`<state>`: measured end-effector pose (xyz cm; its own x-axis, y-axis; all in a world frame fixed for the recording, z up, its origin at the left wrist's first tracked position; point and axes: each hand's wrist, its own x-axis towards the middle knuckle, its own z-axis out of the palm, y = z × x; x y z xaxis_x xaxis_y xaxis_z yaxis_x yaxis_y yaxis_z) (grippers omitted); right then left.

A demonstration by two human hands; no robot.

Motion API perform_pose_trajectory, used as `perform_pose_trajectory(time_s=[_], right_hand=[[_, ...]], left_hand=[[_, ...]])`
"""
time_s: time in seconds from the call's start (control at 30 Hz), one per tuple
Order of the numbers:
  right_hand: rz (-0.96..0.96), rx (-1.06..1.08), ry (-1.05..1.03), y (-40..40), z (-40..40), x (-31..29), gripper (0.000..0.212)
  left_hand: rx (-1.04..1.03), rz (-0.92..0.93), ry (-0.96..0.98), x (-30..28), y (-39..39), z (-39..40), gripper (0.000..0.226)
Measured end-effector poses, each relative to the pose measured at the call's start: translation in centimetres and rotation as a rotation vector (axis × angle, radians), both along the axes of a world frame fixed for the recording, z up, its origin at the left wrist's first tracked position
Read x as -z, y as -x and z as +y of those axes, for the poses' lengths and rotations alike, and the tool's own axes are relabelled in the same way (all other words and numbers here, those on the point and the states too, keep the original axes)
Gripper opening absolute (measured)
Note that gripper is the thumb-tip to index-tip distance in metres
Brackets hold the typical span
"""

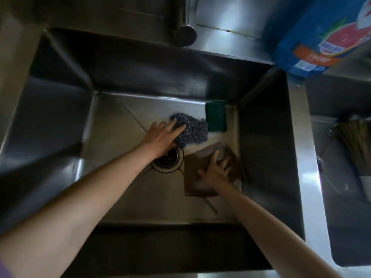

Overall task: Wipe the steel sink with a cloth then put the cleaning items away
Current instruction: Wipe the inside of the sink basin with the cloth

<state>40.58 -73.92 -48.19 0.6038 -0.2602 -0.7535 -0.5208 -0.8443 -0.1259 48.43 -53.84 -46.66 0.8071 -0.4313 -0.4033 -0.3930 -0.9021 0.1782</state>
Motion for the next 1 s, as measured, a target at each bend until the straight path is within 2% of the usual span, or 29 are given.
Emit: perform_pose_trajectory(time_s=[0.13, 0.27, 0.4, 0.53, 0.6, 0.7, 0.87, 0.93, 1.0], right_hand=[[-0.058, -0.158, 0.017, -0.9, -2.3, 0.4, 0.1], [-0.068, -0.222, -0.009, -2.0, -3.2, 0.6, 0.104], [-0.067, -0.242, -0.006, -2.0, -3.3, 0.5, 0.104], [-0.077, -0.224, -0.002, -2.2, -3.6, 0.2, 0.101], [-0.139, -0.212, -0.009, -2.4, -3.6, -0.3, 0.094], [-0.269, -0.204, 0.016, -2.4, -3.7, -0.9, 0.085], [-0.36, -0.204, 0.121, -1.9, -4.0, -1.4, 0.085], [-0.422, -0.168, 0.145, -2.0, -4.2, -1.9, 0.082], [-0.397, -0.21, 0.168, -2.3, -4.6, -2.2, 0.08]], left_hand=[[-0.075, 0.044, 0.011, 0.5, -0.8, -1.4, 0.067], [-0.089, 0.037, -0.024, 0.4, -1.5, -1.8, 0.059], [-0.039, 0.02, -0.053, 0.0, -1.3, -0.8, 0.05], [-0.093, 0.001, 0.02, -0.1, -0.5, -0.1, 0.057], [-0.163, -0.034, 0.051, -0.5, -0.2, -0.5, 0.06], [-0.187, -0.085, 0.042, -0.8, -0.3, -1.1, 0.053], [-0.22, -0.109, -0.022, -1.0, -0.2, -1.1, 0.06], [-0.232, -0.104, -0.006, -0.9, -0.3, -0.8, 0.055], [-0.242, -0.087, 0.041, -0.9, -0.3, -0.7, 0.046]])
